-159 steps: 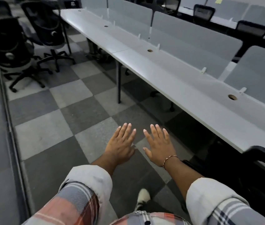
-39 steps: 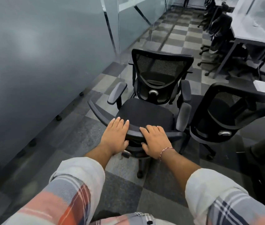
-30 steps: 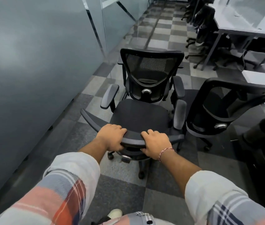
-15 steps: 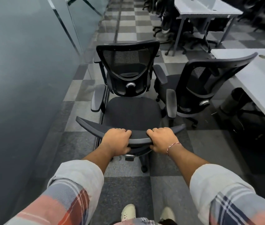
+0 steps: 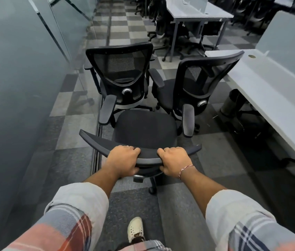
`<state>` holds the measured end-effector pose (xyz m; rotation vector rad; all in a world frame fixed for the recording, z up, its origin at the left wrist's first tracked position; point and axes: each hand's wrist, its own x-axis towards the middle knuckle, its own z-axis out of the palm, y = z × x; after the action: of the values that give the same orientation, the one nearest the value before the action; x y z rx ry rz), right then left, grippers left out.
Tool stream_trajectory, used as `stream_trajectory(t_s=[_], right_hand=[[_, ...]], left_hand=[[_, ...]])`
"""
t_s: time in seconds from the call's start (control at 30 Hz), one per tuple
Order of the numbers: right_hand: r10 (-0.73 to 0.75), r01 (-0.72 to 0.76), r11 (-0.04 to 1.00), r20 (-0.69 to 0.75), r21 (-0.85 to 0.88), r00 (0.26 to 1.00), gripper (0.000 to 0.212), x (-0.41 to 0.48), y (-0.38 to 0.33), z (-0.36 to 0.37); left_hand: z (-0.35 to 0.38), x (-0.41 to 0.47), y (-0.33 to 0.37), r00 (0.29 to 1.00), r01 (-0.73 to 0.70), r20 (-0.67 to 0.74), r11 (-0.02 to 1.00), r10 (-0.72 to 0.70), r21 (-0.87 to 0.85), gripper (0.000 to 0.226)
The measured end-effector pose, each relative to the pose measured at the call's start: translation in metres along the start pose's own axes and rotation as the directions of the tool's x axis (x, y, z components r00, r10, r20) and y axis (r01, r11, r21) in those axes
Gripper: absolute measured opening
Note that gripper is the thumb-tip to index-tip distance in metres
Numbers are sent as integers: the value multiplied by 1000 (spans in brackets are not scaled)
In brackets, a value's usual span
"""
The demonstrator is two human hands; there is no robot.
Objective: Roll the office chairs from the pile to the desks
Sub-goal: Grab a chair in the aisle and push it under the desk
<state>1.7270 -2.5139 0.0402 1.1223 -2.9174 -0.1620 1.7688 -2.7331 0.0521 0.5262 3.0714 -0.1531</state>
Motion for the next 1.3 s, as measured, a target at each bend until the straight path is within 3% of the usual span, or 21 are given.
stream_trajectory(t_s=[0.47, 0.77, 1.0, 1.3], right_hand=[[78, -75, 996, 59, -51, 995, 36, -148, 17, 2], [230, -228, 972, 43, -61, 972, 32, -219, -13, 5], [347, -345, 935, 6, -77, 938, 39, -267, -59, 8], [545, -541, 838, 42, -72, 838, 37, -337, -127, 5]], left_hand=[[-8, -47, 129, 991, -131, -27, 990, 130, -46, 35], [-9, -81, 168, 962, -270, -52, 961, 267, -56, 34], [-6, -113, 174, 906, -422, -54, 906, 420, -39, 34], [-7, -157, 200, 796, -605, -46, 796, 604, -28, 34]])
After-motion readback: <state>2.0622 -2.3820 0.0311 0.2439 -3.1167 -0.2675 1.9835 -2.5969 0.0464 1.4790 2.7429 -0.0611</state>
